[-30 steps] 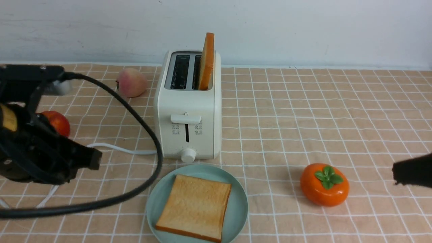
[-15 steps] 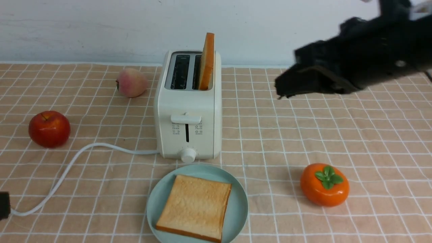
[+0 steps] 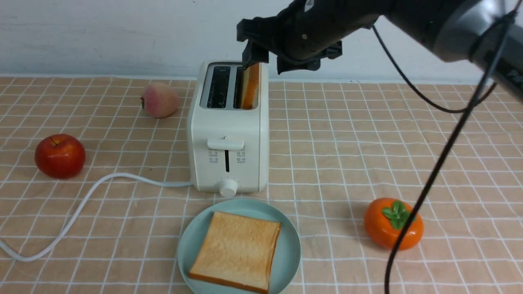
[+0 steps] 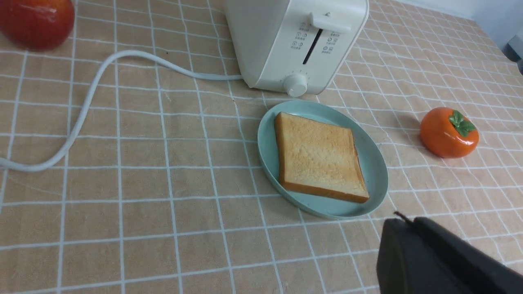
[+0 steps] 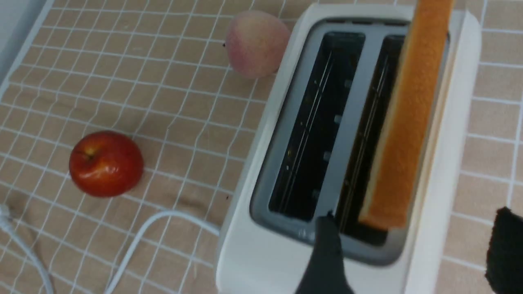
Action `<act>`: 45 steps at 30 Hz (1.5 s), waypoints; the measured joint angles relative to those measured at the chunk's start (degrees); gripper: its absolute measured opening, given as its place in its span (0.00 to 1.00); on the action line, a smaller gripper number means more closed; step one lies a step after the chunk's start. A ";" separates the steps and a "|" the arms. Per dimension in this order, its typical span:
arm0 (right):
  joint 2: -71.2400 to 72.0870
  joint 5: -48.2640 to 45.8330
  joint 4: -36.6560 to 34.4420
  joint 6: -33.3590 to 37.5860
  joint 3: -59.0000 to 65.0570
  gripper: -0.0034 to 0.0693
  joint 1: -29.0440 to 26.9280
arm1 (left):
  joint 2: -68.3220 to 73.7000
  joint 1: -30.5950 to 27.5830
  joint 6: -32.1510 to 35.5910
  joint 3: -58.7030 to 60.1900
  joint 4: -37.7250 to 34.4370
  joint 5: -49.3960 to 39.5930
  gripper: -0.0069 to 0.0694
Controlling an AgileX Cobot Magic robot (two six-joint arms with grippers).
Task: Take toasted bread from bread machine on light coffee tablecloth place on plate.
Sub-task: 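Grasp the toast slice in the toaster and pull it up out of the slot with the right gripper, then place the held slice of bread on top of the slice on the plate with the right gripper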
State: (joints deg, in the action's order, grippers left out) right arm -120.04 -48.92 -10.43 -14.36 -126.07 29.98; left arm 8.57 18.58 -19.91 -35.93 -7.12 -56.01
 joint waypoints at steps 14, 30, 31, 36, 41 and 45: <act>-0.76 1.29 4.58 7.16 -4.57 0.20 0.06 | 0.00 0.00 0.27 0.00 -0.45 -1.41 0.07; 24.55 -23.54 -4.01 13.40 6.00 0.20 0.06 | 0.00 0.00 2.79 0.00 0.58 -1.34 0.07; 24.68 -23.54 -6.32 14.36 8.67 0.20 0.06 | 0.00 0.00 2.79 0.00 0.63 -1.34 0.07; 23.31 -23.24 -21.69 23.74 26.88 0.20 0.06 | 0.00 0.00 2.79 0.00 0.87 -1.34 0.07; 18.54 -19.69 -33.26 35.47 37.19 0.20 0.06 | 0.00 0.00 2.79 0.00 0.92 -1.34 0.07; 13.00 -15.27 -38.68 41.86 39.50 0.20 0.06 | 0.00 0.00 2.80 0.00 1.09 -1.34 0.07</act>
State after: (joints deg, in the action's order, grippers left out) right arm -107.03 -64.19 -49.11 27.50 -86.56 30.03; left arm 8.57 18.58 -17.11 -35.93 -6.02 -57.35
